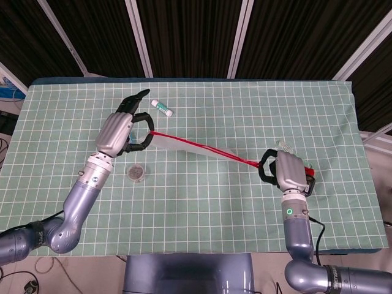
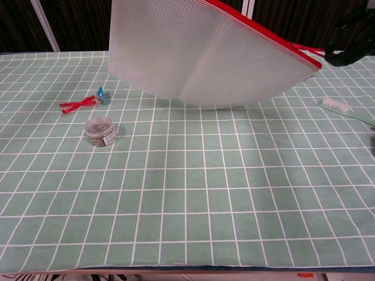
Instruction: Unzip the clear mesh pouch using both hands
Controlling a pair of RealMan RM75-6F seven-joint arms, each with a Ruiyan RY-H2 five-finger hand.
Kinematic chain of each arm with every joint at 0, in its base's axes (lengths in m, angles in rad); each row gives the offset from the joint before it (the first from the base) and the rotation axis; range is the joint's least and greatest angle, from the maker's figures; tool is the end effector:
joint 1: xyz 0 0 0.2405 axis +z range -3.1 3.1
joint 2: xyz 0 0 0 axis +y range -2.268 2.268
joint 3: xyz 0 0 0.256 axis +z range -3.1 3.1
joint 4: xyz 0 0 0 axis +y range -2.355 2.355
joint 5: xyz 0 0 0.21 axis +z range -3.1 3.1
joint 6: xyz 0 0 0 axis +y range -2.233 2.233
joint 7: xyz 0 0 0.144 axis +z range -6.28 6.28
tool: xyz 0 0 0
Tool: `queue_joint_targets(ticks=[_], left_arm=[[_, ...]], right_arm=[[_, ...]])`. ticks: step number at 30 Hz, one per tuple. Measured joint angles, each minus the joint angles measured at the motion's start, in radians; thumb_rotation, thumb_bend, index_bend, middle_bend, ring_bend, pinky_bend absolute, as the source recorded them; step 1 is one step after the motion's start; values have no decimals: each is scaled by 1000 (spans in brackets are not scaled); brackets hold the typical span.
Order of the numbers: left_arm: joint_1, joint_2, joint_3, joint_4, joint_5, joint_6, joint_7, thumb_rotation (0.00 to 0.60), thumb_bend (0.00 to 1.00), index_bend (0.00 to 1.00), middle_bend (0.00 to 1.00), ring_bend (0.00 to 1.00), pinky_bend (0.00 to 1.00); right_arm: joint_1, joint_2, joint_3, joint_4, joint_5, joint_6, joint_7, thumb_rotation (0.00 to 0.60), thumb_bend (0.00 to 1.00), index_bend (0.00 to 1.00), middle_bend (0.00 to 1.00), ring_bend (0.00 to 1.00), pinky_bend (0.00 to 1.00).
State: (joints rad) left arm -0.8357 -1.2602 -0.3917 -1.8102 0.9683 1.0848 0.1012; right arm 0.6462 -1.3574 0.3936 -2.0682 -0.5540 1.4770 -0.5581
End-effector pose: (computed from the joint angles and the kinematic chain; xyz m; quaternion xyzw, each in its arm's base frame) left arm -0.0593 0.3732 0.1061 -0.6140 -0.4302 -0.5544 0.3613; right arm -0.1343 -0.3108 0.0933 0.4979 -0.5471 0.4053 0.5371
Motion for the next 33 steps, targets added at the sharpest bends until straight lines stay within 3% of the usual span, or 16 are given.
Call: queue_joint_targets(ticks=[16,19,21,25,28,33], left_arm=[[42,27,30,25,17,-4,-34,600,426,586,14,0,0],[49,29,37,23,19,-5,-36,600,384,548,7,0,0],[54,34,44,18,20,-9,-36,600,301,495,1,0,0],[68,52,61,-3,25,-21,-39,600,125,360,0,0,0],[87,74,78,-27,38,-26,-46,600,102,313,0,0,0],[128,118,115,-65,76,-19,-48,600,90,275,0,0,0]], right_arm=[[-41,65,0,4,-10,-16,48,600,700,679,1000,1000,999],[-45,67,-3,5,-15,-13,52,600,658,651,983,981,943],[-48,71,-7,2,-20,-14,52,600,555,556,897,897,868],[-52,84,-24,-13,-38,-21,46,600,315,197,521,549,658],[-57,102,-38,-28,-52,-27,39,600,237,87,391,400,547],[-80,138,-58,-53,-73,-30,45,600,169,13,245,228,406]])
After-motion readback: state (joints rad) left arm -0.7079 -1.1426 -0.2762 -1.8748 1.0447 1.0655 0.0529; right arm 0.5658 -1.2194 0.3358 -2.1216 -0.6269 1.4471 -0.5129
